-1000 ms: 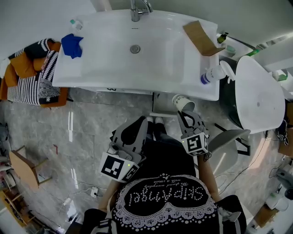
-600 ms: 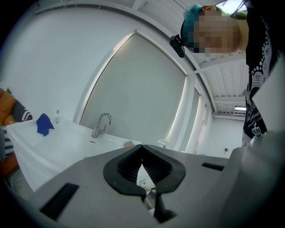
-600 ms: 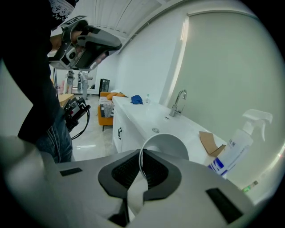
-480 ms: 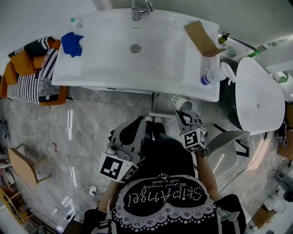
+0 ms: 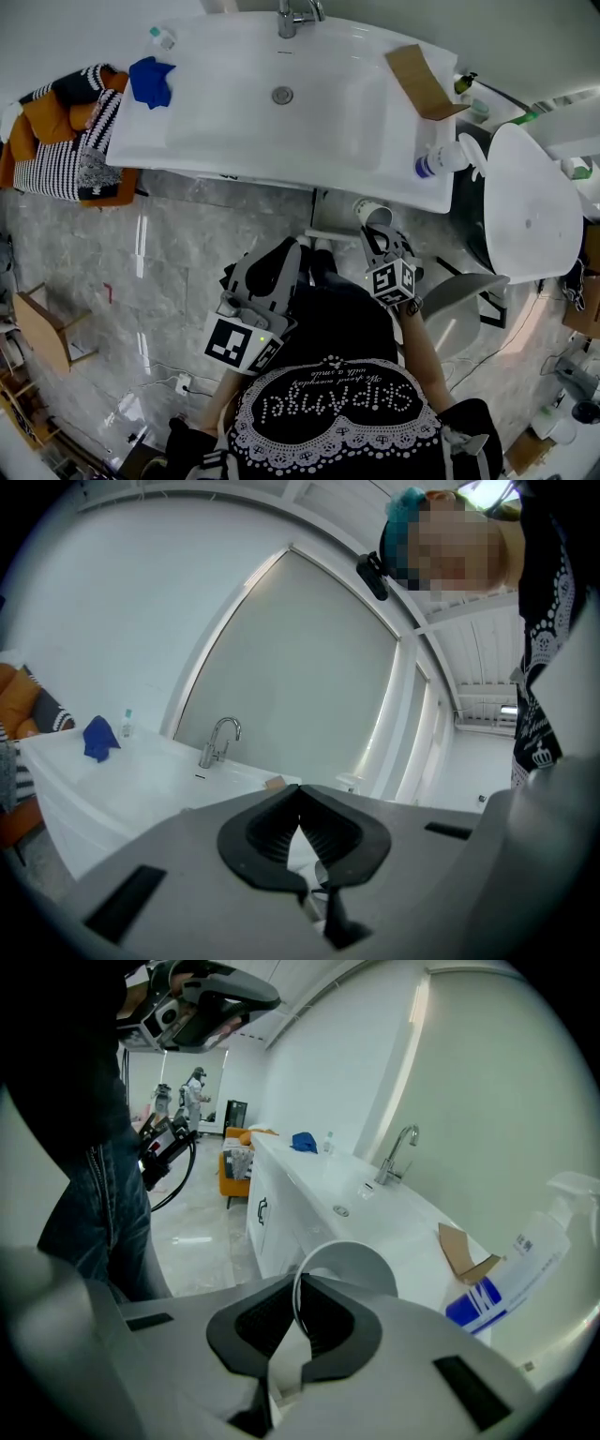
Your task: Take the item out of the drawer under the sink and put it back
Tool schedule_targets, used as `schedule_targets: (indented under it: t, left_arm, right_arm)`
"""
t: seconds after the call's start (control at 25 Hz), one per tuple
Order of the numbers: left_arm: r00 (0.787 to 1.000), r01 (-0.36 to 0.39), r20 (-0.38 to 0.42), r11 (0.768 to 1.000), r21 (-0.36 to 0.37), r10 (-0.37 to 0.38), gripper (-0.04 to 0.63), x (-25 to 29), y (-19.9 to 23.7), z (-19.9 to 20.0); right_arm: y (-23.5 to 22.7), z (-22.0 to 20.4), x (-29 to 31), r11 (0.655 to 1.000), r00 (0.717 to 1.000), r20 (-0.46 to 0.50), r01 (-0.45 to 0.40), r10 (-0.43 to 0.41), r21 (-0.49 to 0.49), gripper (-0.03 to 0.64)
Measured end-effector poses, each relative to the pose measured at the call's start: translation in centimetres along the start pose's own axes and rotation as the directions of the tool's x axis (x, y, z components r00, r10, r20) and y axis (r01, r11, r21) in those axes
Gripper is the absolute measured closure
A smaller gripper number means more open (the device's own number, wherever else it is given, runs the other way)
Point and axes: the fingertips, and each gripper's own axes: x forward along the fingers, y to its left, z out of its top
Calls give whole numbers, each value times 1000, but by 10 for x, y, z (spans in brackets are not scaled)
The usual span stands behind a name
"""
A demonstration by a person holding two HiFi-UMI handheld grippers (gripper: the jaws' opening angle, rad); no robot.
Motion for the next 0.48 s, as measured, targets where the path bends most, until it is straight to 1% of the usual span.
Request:
schedule_targets:
  t: [0.24, 0.4, 0.48]
  left_arm:
    - [1000, -22, -2, 1000, -10, 22, 591, -2, 5, -2]
    - [999, -32, -1, 999, -16, 32, 591, -1, 6, -3]
    - [999, -37, -3, 999, -17, 37, 591, -1, 6, -4]
  right_arm:
    - [5, -10, 15, 999, 999, -29, -33, 33, -22, 591]
    - [10, -17, 26, 995, 997, -57, -65, 60, -75, 591]
    - [12, -19, 31, 993, 995, -62, -83, 78, -79, 591]
